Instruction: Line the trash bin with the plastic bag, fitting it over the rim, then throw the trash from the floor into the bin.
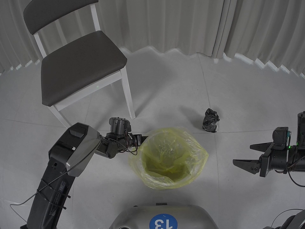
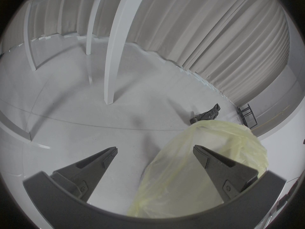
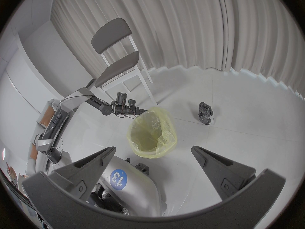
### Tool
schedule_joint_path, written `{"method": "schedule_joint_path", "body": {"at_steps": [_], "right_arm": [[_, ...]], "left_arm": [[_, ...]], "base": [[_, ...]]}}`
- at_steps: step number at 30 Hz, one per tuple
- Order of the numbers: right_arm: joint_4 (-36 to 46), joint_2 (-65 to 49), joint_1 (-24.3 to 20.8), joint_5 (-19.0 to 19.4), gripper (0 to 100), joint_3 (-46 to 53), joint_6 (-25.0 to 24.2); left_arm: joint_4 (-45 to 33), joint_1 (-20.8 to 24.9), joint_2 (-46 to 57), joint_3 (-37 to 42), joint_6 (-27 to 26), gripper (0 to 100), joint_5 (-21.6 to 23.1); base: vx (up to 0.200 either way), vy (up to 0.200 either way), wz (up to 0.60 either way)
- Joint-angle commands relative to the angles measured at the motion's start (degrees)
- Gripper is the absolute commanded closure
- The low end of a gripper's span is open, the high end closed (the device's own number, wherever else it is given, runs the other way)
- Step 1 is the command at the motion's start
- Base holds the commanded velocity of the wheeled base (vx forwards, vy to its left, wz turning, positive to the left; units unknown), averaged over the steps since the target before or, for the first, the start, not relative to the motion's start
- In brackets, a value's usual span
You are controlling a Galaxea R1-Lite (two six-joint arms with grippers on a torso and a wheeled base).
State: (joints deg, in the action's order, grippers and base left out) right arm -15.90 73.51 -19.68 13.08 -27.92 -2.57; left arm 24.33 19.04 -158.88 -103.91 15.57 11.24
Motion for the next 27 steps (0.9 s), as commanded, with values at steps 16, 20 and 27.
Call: {"method": "schedule_joint_path", "body": {"at_steps": [16, 20, 27], "right_arm": [[-0.19, 0.32, -0.01, 0.02, 0, 0.23, 0.2], [-0.19, -0.12, -0.28, 0.02, 0, 0.32, 0.37], [-0.19, -0.47, -0.63, 0.02, 0, 0.58, 0.73]], "left_arm": [[5.11, -6.03, 9.47, 11.36, 2.36, 0, -1.13], [13.2, -8.14, 14.56, 24.28, 2.36, 0, -0.6], [23.39, -9.11, 18.96, 36.68, 2.36, 0, -0.52]], "base": [[0.0, 0.0, 0.0], [0.0, 0.0, 0.0], [0.0, 0.0, 0.0]]}}
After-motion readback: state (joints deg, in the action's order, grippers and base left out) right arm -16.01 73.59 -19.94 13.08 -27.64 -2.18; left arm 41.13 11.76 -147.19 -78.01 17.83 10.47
